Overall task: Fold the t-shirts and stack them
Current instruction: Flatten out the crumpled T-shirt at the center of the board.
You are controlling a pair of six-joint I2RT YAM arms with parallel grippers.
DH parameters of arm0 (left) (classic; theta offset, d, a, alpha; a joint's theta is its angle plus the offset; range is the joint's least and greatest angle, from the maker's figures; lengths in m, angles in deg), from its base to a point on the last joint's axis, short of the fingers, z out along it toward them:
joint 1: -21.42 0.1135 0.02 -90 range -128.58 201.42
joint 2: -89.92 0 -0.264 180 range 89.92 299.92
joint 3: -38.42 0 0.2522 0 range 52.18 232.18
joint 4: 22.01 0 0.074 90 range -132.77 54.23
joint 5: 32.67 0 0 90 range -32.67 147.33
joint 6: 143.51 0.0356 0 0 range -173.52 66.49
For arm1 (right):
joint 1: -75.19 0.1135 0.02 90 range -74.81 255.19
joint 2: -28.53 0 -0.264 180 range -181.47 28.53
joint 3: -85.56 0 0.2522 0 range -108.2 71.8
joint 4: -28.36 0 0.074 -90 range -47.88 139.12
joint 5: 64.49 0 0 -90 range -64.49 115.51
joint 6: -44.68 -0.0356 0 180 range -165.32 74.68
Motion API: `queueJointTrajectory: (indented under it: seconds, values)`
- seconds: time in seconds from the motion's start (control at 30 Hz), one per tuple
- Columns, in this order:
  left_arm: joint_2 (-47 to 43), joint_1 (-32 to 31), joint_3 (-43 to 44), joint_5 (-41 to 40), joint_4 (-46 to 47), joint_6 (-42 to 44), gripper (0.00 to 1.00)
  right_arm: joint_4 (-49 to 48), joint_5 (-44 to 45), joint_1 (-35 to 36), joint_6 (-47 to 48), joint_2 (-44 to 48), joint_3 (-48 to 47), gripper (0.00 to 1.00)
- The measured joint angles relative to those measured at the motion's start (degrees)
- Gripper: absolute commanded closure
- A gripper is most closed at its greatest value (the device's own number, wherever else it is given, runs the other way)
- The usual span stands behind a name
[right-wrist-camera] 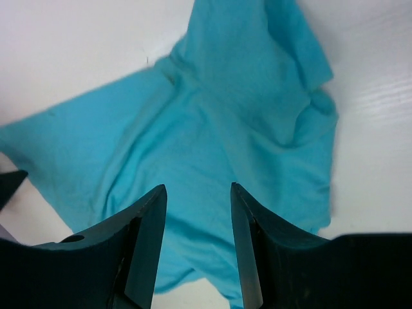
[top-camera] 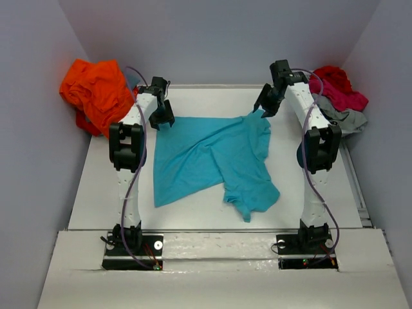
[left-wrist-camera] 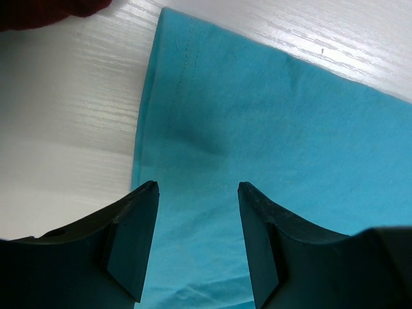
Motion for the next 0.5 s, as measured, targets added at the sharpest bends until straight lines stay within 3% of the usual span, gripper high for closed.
queueJointTrajectory:
  seconds: [0.23,0.5]
  values:
    - [0.00,0.35,0.00,0.26,-0.09,0.02,0.37,0.66,0.87,-1.99,-0.63,-8.00,-7.48,0.54]
    - [0.00,0.87,0.00,0.22,-0.42,0.04,0.37,-1.16,1.38,-3.76,-2.08,-9.22,-0.76,0.55]
